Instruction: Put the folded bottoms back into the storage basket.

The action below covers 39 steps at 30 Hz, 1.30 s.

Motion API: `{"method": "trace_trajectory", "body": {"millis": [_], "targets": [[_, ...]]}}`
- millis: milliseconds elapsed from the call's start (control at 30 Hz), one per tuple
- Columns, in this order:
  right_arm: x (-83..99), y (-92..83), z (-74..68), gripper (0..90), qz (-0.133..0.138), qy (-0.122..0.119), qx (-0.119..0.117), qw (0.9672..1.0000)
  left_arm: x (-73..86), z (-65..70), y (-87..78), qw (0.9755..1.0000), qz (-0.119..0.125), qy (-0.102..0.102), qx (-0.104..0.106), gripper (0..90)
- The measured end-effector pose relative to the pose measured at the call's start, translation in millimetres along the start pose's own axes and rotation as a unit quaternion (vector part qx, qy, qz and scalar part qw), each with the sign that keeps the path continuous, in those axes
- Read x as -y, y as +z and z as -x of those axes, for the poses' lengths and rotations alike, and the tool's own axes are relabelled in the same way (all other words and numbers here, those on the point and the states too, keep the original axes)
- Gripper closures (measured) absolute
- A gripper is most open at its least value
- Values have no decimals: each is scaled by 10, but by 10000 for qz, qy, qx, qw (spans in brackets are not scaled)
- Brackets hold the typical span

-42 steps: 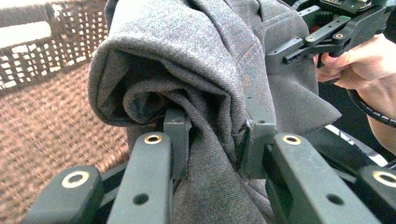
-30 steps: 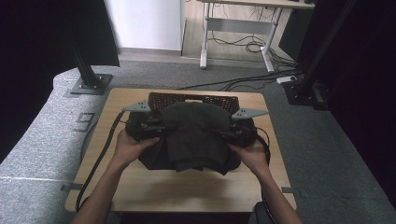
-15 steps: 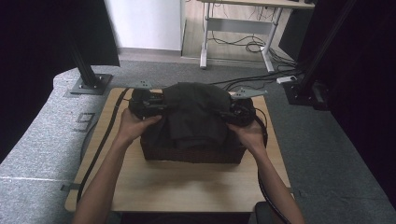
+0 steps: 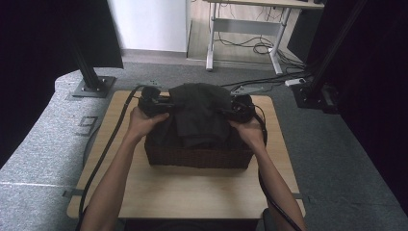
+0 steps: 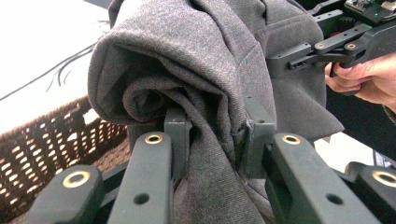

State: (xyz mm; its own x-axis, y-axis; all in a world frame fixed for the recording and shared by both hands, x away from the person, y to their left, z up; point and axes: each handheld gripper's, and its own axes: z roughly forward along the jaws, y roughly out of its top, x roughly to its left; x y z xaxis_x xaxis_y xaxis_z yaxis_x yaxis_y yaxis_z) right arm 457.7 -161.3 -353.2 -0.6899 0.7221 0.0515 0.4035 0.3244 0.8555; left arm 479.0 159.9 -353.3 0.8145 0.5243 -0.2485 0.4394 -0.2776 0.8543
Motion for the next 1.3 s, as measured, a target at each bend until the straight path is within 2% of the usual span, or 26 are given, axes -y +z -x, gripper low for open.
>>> {"method": "trace_trajectory", "body": {"millis": [233,400,633,800,833,867,900,967,1033,1100,1133,1167,1200,1233,1267,1300], "targets": [[105,248,72,674,-288,195,-53,9994,113,-180,133,9993,-289,-239,-87,695],[195,419,124,674,-484,369,-110,9981,207,-288,243,9976,-508,-408,-220,695],[369,623,237,673,-782,576,-90,9952,331,-380,492,9941,-861,-525,-400,693],[481,712,341,672,-1029,738,30,9919,410,-407,708,9900,-1157,-563,-583,690],[494,726,352,671,-1069,769,37,9913,412,-406,734,9886,-1253,-523,-646,690],[507,739,362,670,-1117,801,30,9905,409,-386,779,9857,-1410,-455,-802,689],[525,775,367,668,-1206,830,55,9892,409,-380,794,9846,-1461,-423,-863,687],[536,815,363,666,-1289,817,83,9882,420,-380,818,9819,-1568,-426,-968,684],[544,882,365,659,-1412,854,43,9863,432,-381,839,9777,-1722,-419,-1123,673],[552,938,362,632,-1559,868,60,9839,430,-379,860,9726,-1888,-399,-1299,631],[557,957,363,601,-1617,880,96,9829,426,-367,873,9682,-1967,-331,-1511,595],[566,978,376,531,-1741,889,167,9806,419,-357,869,9646,-2011,-247,-1688,535],[571,979,382,481,-1812,823,322,9795,414,-345,857,9607,-2014,-126,-1905,502],[576,967,388,415,-1836,659,513,9795,410,-338,841,9583,-2001,-32,-2040,441],[580,954,395,354,-1839,581,622,9792,402,-335,812,9546,-1959,48,-2242,370],[584,925,421,311,-1763,621,661,9801,394,-336,792,9532,-1946,73,-2314,323]]}}
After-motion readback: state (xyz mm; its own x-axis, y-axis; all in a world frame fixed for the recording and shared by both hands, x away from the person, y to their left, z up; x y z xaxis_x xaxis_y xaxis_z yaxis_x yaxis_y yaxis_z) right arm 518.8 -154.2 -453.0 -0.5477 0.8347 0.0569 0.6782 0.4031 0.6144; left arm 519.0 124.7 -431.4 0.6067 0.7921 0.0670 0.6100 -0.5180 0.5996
